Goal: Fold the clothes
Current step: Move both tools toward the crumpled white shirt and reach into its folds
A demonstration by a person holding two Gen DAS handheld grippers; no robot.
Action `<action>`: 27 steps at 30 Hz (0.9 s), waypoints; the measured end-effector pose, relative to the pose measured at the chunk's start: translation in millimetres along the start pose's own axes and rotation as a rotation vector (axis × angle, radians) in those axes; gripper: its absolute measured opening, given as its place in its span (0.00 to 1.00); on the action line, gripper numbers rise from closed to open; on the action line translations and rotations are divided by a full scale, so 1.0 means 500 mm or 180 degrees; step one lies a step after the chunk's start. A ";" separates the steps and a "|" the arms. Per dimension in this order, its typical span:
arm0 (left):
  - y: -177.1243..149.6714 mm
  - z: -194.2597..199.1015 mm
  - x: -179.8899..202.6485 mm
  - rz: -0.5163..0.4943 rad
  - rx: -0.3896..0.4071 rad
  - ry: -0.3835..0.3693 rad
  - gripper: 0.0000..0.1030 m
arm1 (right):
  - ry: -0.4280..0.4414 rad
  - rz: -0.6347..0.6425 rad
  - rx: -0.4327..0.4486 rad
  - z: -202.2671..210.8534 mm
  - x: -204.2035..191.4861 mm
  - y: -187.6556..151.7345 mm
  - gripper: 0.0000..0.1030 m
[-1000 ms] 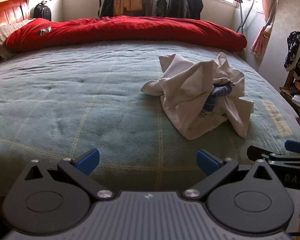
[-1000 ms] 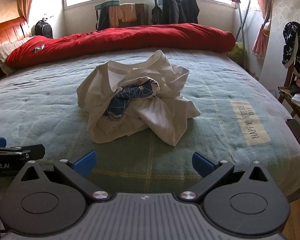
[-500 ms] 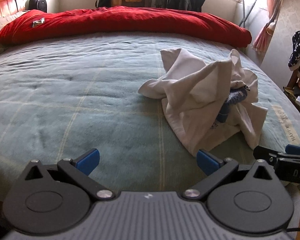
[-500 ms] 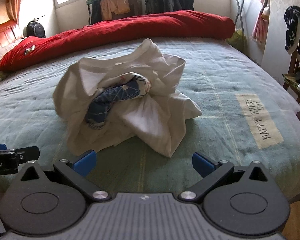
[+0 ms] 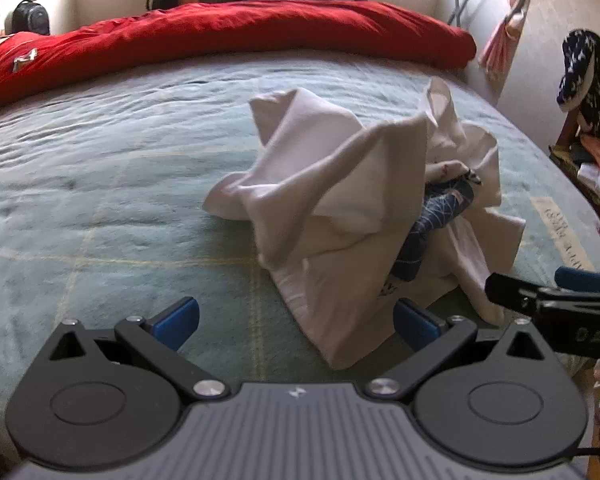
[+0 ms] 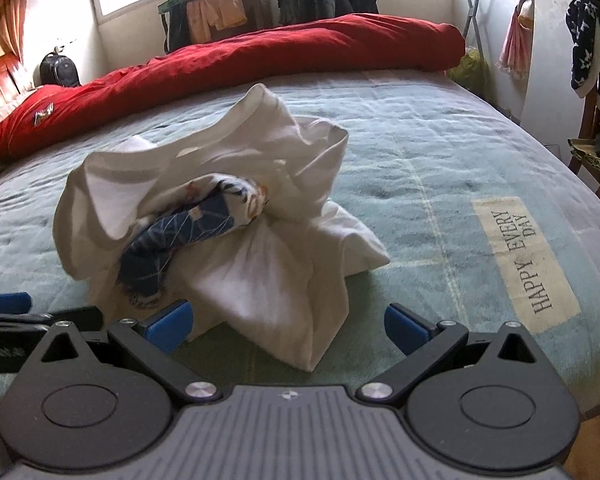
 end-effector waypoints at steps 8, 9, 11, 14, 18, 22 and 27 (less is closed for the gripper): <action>0.011 -0.068 -0.014 -0.0188 -0.0162 0.0164 0.99 | 0.0005 -0.0029 -0.0028 -0.030 0.020 0.002 1.00; 0.008 -0.077 -0.018 -0.0197 -0.0207 0.0174 0.99 | 0.0011 -0.0028 -0.0024 -0.033 0.020 0.002 1.00; 0.000 -0.089 -0.025 -0.0207 -0.0246 0.0130 0.99 | 0.0025 -0.0028 -0.0003 -0.037 0.022 0.003 1.00; -0.007 -0.090 -0.035 -0.0273 -0.0117 -0.0064 1.00 | 0.0061 -0.0019 0.0030 -0.042 0.021 0.006 1.00; -0.011 -0.083 -0.047 -0.0361 -0.0094 -0.0163 1.00 | 0.0142 0.0034 0.0076 -0.043 0.011 0.008 1.00; 0.020 -0.034 -0.069 -0.0521 0.0109 0.0241 0.99 | 0.0177 0.0092 0.0126 -0.039 0.006 0.009 1.00; 0.065 0.006 -0.115 -0.0520 0.0274 0.0479 1.00 | 0.0198 0.0129 0.0171 -0.033 0.004 0.009 1.00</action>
Point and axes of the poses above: each gripper's, at about its wrist camera, not at the fingertips, and z roughly against the way its jaws point, x to its right, y to its top, the point moved 7 cm from there along -z, roughly the way its jaws point, and after that the axes turned 15 degrees about -y, right-handed, at the moved point
